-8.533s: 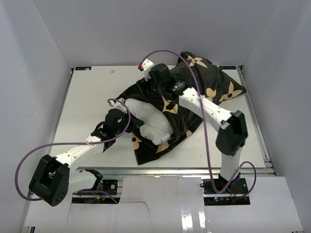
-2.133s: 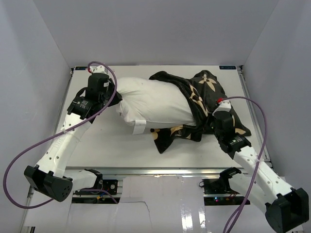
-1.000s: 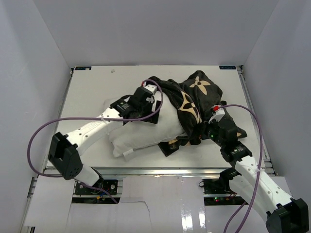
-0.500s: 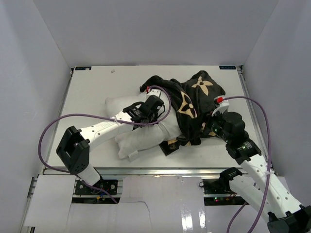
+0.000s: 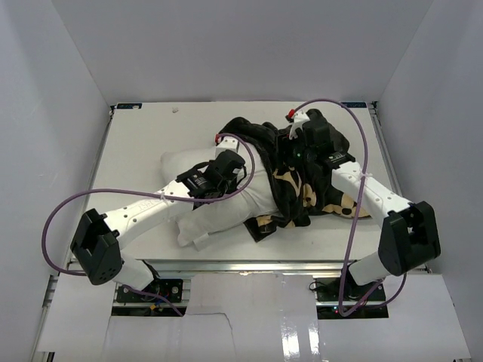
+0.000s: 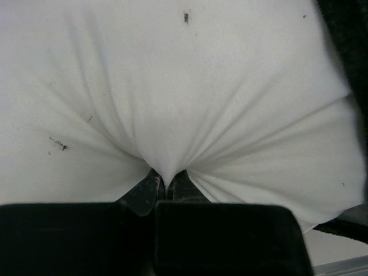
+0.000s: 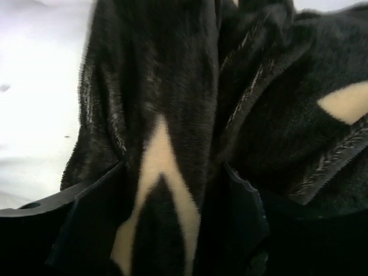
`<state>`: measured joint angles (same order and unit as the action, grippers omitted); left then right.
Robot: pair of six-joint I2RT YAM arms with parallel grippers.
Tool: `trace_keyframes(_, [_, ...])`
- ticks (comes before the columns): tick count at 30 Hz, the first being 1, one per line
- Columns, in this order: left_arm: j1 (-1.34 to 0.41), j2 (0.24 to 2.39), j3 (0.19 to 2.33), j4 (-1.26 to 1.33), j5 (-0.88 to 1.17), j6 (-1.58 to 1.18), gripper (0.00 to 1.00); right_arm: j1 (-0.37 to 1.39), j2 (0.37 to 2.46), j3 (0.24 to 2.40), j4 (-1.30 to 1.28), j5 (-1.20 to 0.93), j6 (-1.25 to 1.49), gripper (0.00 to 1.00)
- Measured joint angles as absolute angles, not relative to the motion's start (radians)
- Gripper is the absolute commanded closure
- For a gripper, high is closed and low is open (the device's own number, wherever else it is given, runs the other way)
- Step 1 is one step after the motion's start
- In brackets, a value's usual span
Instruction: Remove the pillowcase from the pillow
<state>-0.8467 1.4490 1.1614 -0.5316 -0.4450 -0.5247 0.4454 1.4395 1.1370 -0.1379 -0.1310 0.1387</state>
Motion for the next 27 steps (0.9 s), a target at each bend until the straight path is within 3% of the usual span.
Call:
trace_keyframes(2, [-0.847,1.447,1.165,-0.549,-0.468,-0.529,1.0,0.445,1.478,1.105,-0.134,-0.13,0.129,0.45])
trace_keyframes(4, [-0.847,1.448,1.18,-0.583,-0.488,-0.54,1.0,0.446,1.503,1.105,-0.123,-0.113,0.122,0.65])
trace_keyframes(6, [-0.848,1.447,1.204,-0.621,-0.516,-0.551,1.0,0.445,1.525,1.137,-0.125,-0.081,0.121,0.92])
trace_keyframes(14, [-0.849,1.278,1.244,-0.765,-0.564,-0.6,1.0,0.334,1.633,1.281,-0.133,0.053,0.169,0.92])
trace_keyframes(24, [-0.854,1.225,1.441,-0.947,-0.617,-0.681,1.0,0.197,1.636,1.301,-0.201,-0.056,0.255,0.92])
trace_keyframes(25, [-0.854,1.225,1.442,-0.952,-0.617,-0.683,1.0,0.184,1.635,1.298,-0.197,-0.096,0.258,0.87])
trace_keyframes(26, [-0.854,1.225,1.442,-0.956,-0.617,-0.683,1.0,0.178,1.634,1.293,-0.19,-0.13,0.258,0.65])
trace_keyframes(27, [-0.854,1.225,1.442,-0.96,-0.617,-0.679,1.0,0.176,1.631,1.285,-0.18,-0.165,0.257,0.56])
